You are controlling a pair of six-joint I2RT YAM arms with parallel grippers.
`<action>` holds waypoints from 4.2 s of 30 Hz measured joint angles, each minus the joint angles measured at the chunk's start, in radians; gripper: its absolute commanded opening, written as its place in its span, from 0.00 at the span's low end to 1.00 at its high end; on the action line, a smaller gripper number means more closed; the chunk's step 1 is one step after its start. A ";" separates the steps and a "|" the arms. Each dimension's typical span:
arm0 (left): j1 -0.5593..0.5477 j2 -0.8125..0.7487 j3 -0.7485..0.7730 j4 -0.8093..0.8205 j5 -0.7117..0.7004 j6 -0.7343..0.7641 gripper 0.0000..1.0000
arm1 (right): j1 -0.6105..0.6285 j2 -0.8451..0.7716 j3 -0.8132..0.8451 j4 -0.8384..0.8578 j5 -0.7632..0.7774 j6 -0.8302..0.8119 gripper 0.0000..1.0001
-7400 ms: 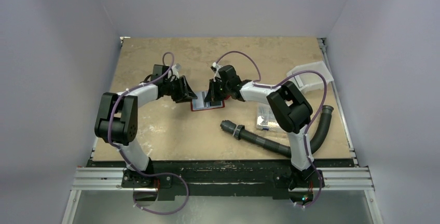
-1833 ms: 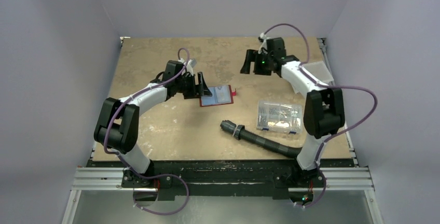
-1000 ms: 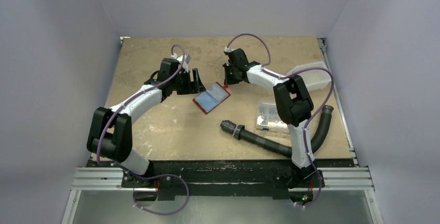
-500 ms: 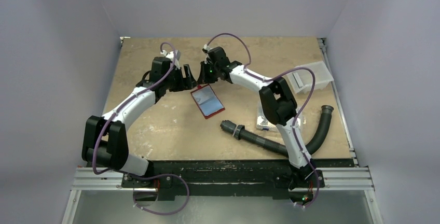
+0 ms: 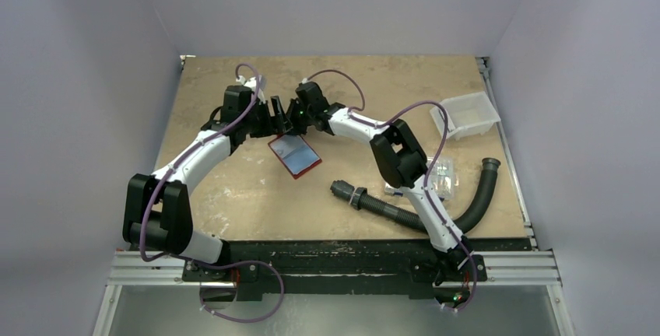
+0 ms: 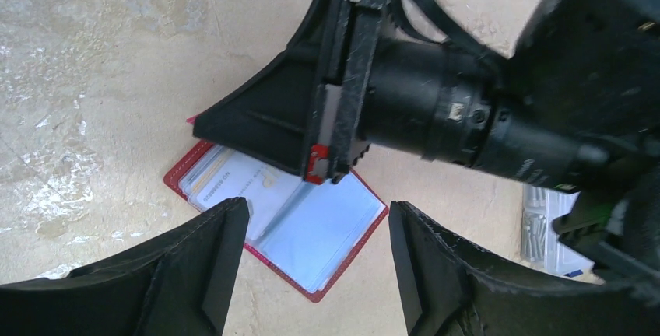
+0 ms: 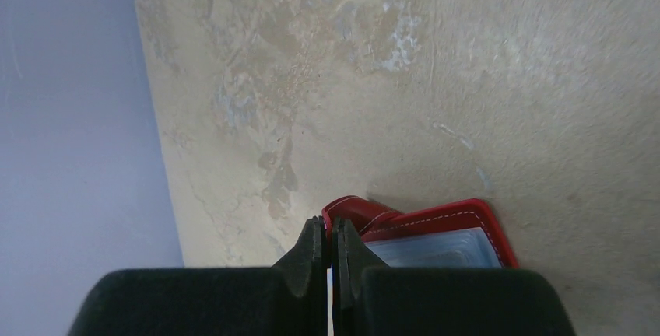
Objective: Put the credit cards into the card holder
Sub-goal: Move the card holder to the center of the board, then pick up the credit card from the storage box.
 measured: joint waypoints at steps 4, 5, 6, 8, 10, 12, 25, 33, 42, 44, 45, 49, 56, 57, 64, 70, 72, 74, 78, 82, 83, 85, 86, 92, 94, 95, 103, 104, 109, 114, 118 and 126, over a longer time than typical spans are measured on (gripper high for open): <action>0.000 0.000 0.000 0.000 0.000 0.000 0.70 | 0.014 0.015 -0.002 0.011 0.024 0.101 0.00; 0.001 0.000 0.000 0.000 0.000 0.000 0.70 | 0.017 0.014 -0.003 0.019 0.032 0.121 0.00; 0.001 0.000 0.000 0.000 0.000 0.000 0.70 | 0.018 0.011 -0.009 0.031 0.041 0.140 0.00; 0.004 0.000 0.000 0.000 0.001 0.000 0.70 | 0.019 0.002 -0.031 0.050 0.059 0.173 0.00; 0.007 0.000 0.000 0.000 0.001 0.000 0.70 | 0.019 0.000 -0.033 0.055 0.069 0.191 0.07; 0.011 0.000 0.000 0.000 0.002 0.000 0.71 | 0.019 0.001 -0.010 0.033 0.069 0.187 0.12; 0.039 -0.005 0.000 -0.014 0.003 0.004 0.71 | 0.050 0.016 0.108 0.043 -0.043 0.124 0.00; 0.052 -0.032 0.000 -0.075 -0.055 0.026 0.72 | 0.088 0.102 0.228 0.042 -0.074 0.142 0.44; 0.048 -0.075 0.000 -0.074 -0.074 0.027 0.74 | 0.042 0.086 0.276 -0.136 -0.076 -0.039 0.76; 0.047 -0.077 0.000 -0.062 -0.073 0.027 0.74 | 0.013 0.024 0.227 -0.192 -0.067 -0.120 0.79; 0.047 -0.077 0.000 -0.058 -0.071 0.027 0.74 | -0.008 -0.024 0.185 -0.223 -0.055 -0.165 0.79; 0.039 -0.076 0.000 -0.037 -0.030 0.026 0.74 | -0.155 -0.260 -0.004 -0.331 -0.011 -0.362 0.93; 0.013 -0.060 0.000 -0.029 0.021 0.025 0.74 | -0.651 -0.634 -0.250 -0.385 0.104 -0.663 0.99; 0.006 -0.055 0.000 -0.028 0.027 0.024 0.74 | -0.731 -0.665 -0.291 -0.382 0.101 -0.691 0.99; -0.053 -0.041 0.000 -0.027 0.040 0.025 0.74 | -0.930 -0.593 -0.371 -0.419 0.025 -0.800 0.99; -0.086 -0.035 0.000 -0.028 0.043 0.025 0.74 | -0.938 -0.507 -0.386 -0.444 -0.030 -0.867 0.99; -0.089 -0.029 0.000 -0.027 0.043 0.025 0.74 | -0.942 -0.507 -0.403 -0.442 -0.030 -0.887 0.99; -0.091 -0.023 0.000 -0.027 0.042 0.025 0.74 | -0.946 -0.507 -0.416 -0.436 -0.026 -0.909 0.99; -0.095 -0.016 0.000 -0.028 0.040 0.026 0.74 | -0.952 -0.507 -0.462 -0.415 -0.025 -0.946 0.99; -0.095 -0.014 0.000 -0.028 0.037 0.026 0.74 | -0.953 -0.494 -0.474 -0.407 -0.033 -0.974 0.99; -0.095 -0.012 0.000 -0.028 0.034 0.026 0.74 | -0.953 -0.491 -0.476 -0.402 -0.037 -0.978 0.99; -0.095 -0.008 0.000 -0.028 0.031 0.026 0.74 | -0.953 -0.485 -0.480 -0.393 -0.055 -0.984 0.99; -0.095 -0.006 0.000 -0.028 0.030 0.026 0.74 | -0.953 -0.483 -0.482 -0.389 -0.062 -0.985 0.98; -0.095 -0.003 0.000 -0.028 0.023 0.026 0.74 | -0.953 -0.478 -0.487 -0.378 -0.107 -0.987 0.92; -0.095 0.000 0.000 -0.028 0.024 0.026 0.74 | -0.953 -0.478 -0.493 -0.370 -0.111 -0.987 0.90; -0.095 0.001 0.000 -0.028 0.024 0.026 0.74 | -0.953 -0.478 -0.496 -0.366 -0.112 -0.987 0.89; -0.095 0.011 0.000 -0.028 0.025 0.026 0.73 | -0.957 -0.483 -0.515 -0.352 -0.134 -0.986 0.73; -0.095 0.011 0.000 -0.027 0.025 0.026 0.73 | -0.957 -0.484 -0.518 -0.352 -0.136 -0.986 0.72; -0.095 0.011 0.000 -0.027 0.029 0.026 0.73 | -0.957 -0.497 -0.526 -0.352 -0.140 -0.983 0.69; -0.095 0.012 0.000 -0.027 0.032 0.025 0.73 | -0.957 -0.513 -0.526 -0.352 -0.151 -0.983 0.67; -0.095 0.012 0.000 -0.025 0.033 0.025 0.73 | -0.957 -0.515 -0.526 -0.352 -0.161 -0.982 0.60; -0.095 0.020 0.000 -0.018 0.040 0.025 0.73 | -0.958 -0.515 -0.526 -0.352 -0.164 -0.978 0.47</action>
